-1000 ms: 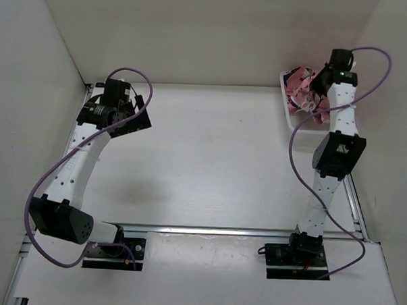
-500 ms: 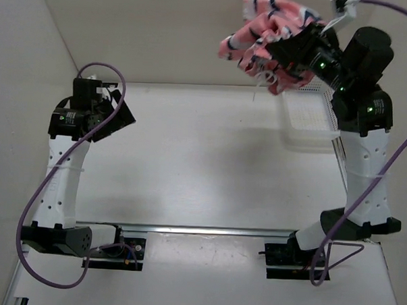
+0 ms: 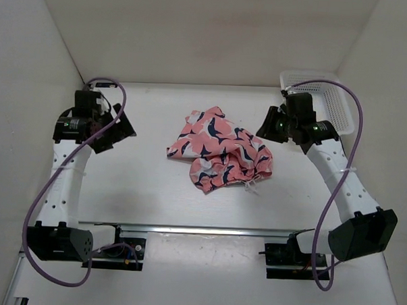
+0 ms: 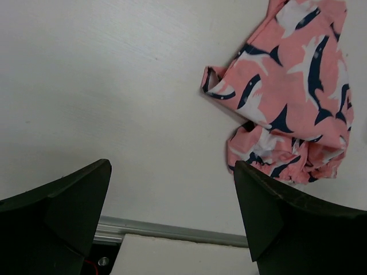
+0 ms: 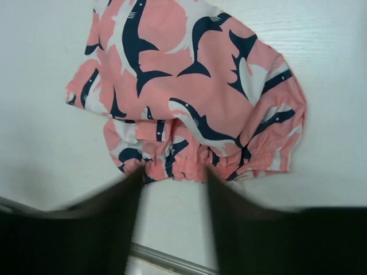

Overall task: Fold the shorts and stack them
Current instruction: Move the shorts to the center of the board, then flatten the shorts out

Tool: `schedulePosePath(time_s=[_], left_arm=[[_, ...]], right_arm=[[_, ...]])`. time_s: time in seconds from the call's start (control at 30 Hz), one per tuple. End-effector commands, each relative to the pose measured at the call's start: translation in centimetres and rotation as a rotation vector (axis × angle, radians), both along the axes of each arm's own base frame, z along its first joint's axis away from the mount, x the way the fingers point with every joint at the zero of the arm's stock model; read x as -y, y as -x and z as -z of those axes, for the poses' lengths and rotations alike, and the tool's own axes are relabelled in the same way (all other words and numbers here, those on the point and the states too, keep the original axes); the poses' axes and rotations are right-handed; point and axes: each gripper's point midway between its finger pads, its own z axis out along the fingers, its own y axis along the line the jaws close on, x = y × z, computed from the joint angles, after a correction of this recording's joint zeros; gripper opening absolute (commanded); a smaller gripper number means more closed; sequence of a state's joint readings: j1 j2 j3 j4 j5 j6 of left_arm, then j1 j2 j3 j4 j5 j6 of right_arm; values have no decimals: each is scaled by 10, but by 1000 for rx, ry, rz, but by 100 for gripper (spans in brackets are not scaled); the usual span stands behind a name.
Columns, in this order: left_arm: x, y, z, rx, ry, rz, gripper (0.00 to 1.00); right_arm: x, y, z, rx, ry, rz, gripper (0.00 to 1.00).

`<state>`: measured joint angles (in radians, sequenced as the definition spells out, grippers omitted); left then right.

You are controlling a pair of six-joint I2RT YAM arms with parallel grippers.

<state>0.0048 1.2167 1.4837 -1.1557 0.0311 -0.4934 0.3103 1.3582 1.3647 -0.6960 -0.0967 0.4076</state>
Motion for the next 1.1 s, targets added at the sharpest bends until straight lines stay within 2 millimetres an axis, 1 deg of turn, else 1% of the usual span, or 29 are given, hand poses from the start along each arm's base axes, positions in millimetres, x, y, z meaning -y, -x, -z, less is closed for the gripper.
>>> schedulePosePath(time_s=[0.0, 0.03, 0.07, 0.1, 0.13, 0.17, 0.2, 0.23, 0.27, 0.3, 0.33, 0.37, 0.43, 0.47, 0.5, 0.53, 0.57, 0.6, 0.67, 0.7, 0.73, 0.77, 0.8, 0.83, 0.9, 0.97, 1.0, 1.03, 1.07], left_arm=[[25, 1, 29, -33, 86, 102, 99], [32, 8, 50, -71, 97, 126, 99], [35, 3, 56, -61, 113, 122, 96], [43, 5, 64, -75, 134, 153, 82], [51, 10, 83, -124, 159, 165, 76], [57, 9, 91, -137, 181, 172, 70], [64, 3, 95, -126, 188, 194, 68], [72, 1, 108, -164, 188, 203, 69], [76, -3, 114, -179, 184, 204, 75], [78, -6, 122, -197, 163, 205, 84], [83, -13, 138, -241, 150, 213, 94], [94, -18, 140, -253, 137, 242, 100], [102, -30, 152, -276, 97, 255, 100], [112, -33, 170, -335, 86, 274, 100], [116, -46, 168, -321, 74, 287, 100], [118, -52, 172, -332, 72, 286, 100], [120, -57, 189, -371, 35, 282, 100], [124, -68, 187, -353, 18, 292, 100], [128, -77, 197, -362, -34, 304, 100], [131, -77, 212, -395, -57, 310, 97], [134, -85, 213, -389, -56, 310, 94], [139, -87, 217, -395, -59, 319, 89], [148, -90, 222, -404, -55, 337, 87], [149, -94, 224, -404, -55, 337, 86], [156, -97, 230, -411, -59, 349, 82], [162, -103, 225, -392, -57, 359, 64], [163, -104, 229, -398, -58, 359, 42], [165, -109, 228, -390, -57, 359, 10], [163, -105, 229, -405, -65, 366, 10]], right_arm=[[6, 12, -24, 88, -24, 81, 31], [3, 20, -19, 66, -45, 93, 21], [2, 35, -3, 31, -46, 87, 15], [0, 41, 5, 17, -56, 91, 9], [-5, 52, 15, -19, -77, 78, 9], [-16, 61, 16, -26, -125, 59, 11], [-19, 76, 43, -95, -126, 47, 30], [-27, 88, 51, -121, -142, 29, 36], [-32, 94, 59, -139, -162, 18, 43], [-36, 100, 71, -185, -185, 38, 60], [-37, 112, 91, -236, -191, 40, 66], [-48, 112, 93, -228, -234, 14, 72], [-65, 123, 106, -295, -285, -7, 86], [-70, 123, 113, -308, -288, -10, 87], [-76, 121, 115, -310, -295, -15, 88], [-82, 125, 128, -345, -271, -30, 88], [-86, 122, 130, -355, -270, -13, 88], [-91, 115, 128, -338, -282, -18, 88], [-102, 109, 136, -358, -304, -11, 88], [-107, 103, 137, -365, -334, 14, 88], [-111, 96, 149, -378, -331, 38, 88], [-111, 96, 159, -402, -315, 66, 87], [-115, 92, 161, -415, -323, 83, 86], [-116, 95, 176, -462, -310, 127, 86], [-118, 96, 185, -476, -291, 166, 85], [-116, 91, 191, -443, -252, 233, 83], [-118, 84, 190, -424, -238, 254, 80], [-118, 81, 197, -416, -204, 272, 77], [-112, 76, 202, -386, -158, 324, 71]])
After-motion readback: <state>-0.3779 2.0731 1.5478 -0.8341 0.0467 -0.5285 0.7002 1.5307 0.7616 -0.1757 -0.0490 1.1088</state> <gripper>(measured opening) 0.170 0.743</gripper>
